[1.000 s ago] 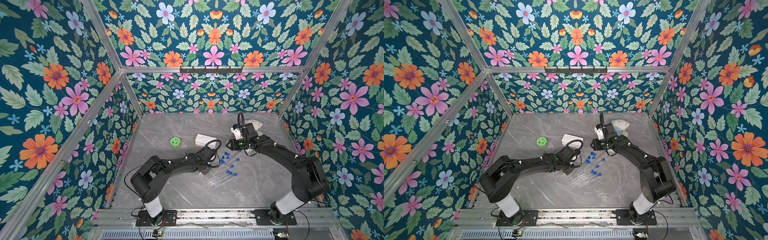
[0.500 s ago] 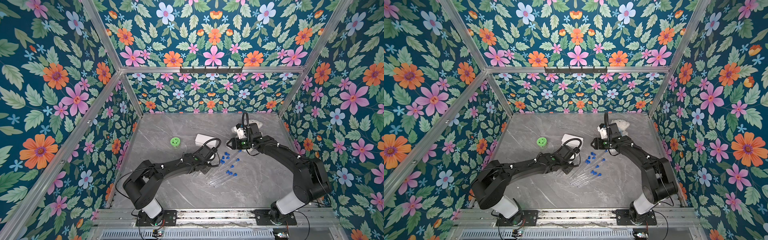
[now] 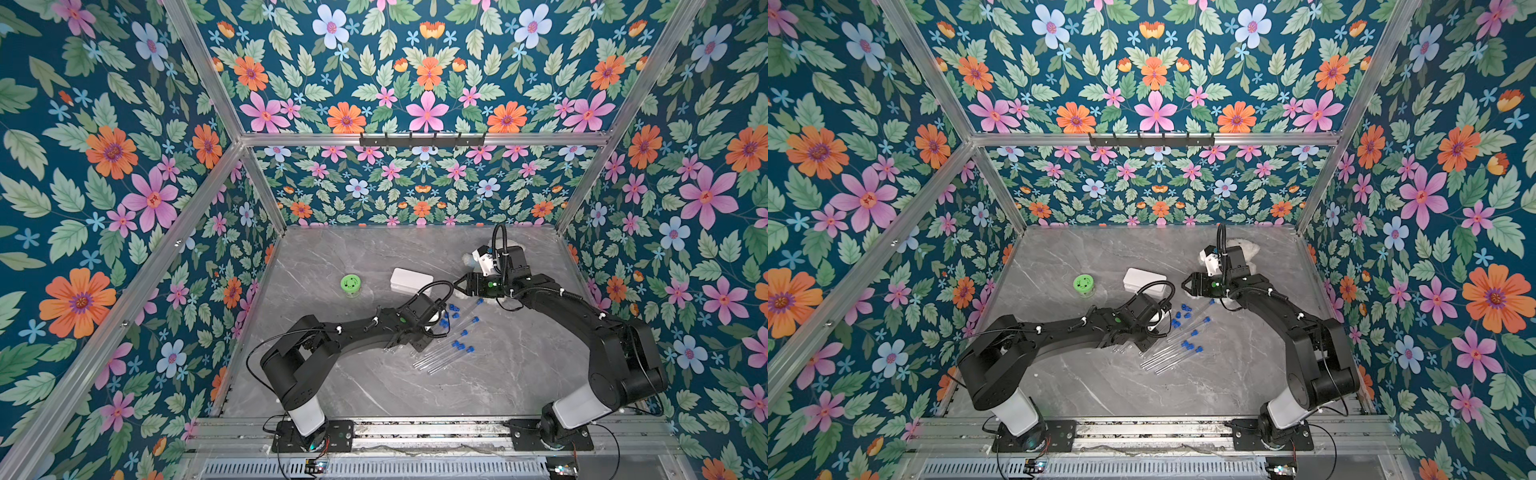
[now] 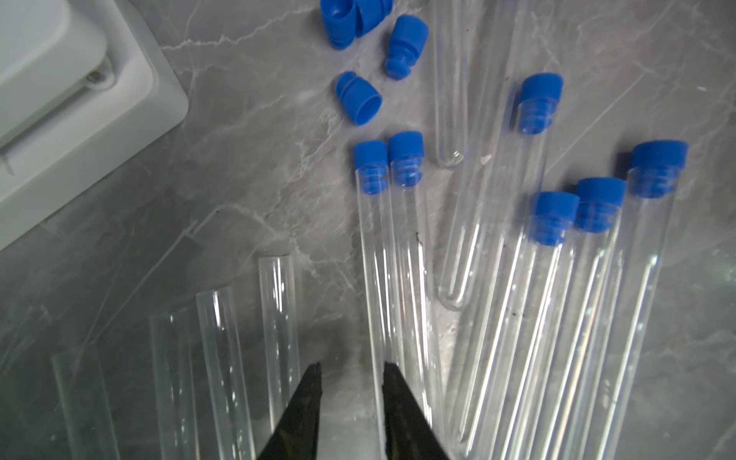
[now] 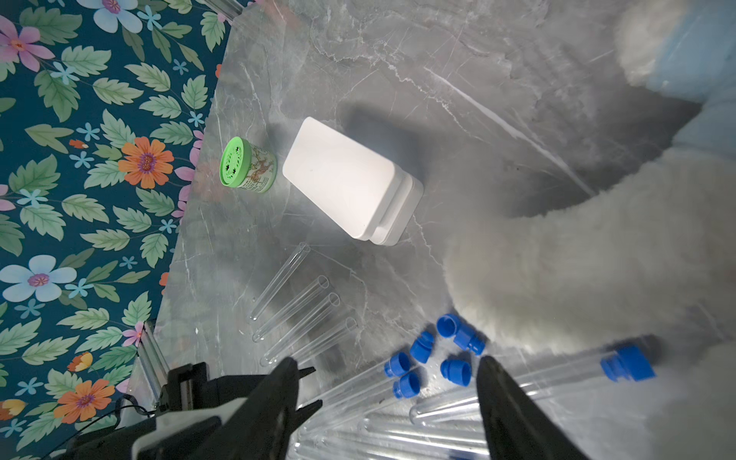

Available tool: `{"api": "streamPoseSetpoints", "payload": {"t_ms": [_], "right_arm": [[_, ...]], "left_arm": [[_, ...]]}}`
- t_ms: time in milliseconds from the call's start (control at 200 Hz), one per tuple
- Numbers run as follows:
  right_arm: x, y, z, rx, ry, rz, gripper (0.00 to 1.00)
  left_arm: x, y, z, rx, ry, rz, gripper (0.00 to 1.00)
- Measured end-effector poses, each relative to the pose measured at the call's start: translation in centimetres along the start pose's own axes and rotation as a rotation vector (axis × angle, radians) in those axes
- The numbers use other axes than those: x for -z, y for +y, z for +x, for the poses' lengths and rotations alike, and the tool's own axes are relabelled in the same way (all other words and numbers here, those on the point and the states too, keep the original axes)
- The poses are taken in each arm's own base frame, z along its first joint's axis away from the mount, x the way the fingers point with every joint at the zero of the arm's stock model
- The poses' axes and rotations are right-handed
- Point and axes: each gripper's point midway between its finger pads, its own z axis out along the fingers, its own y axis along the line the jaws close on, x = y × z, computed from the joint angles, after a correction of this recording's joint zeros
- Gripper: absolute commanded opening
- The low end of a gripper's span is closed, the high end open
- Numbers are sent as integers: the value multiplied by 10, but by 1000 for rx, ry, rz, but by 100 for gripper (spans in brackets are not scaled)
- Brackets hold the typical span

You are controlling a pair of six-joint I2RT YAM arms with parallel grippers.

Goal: Remove stoppers from test tubes
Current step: Pick up the test tube at the center of the board.

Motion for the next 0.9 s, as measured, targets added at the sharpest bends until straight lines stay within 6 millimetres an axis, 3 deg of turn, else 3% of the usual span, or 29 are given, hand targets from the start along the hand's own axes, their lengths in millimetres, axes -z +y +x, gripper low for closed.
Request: {"api": "streamPoseSetpoints", "payload": {"t_ms": [900], "right_arm": [[1, -2, 0, -17, -1, -2, 77]], "left_arm": [[-21, -4, 3, -6, 29, 7, 31]]}}
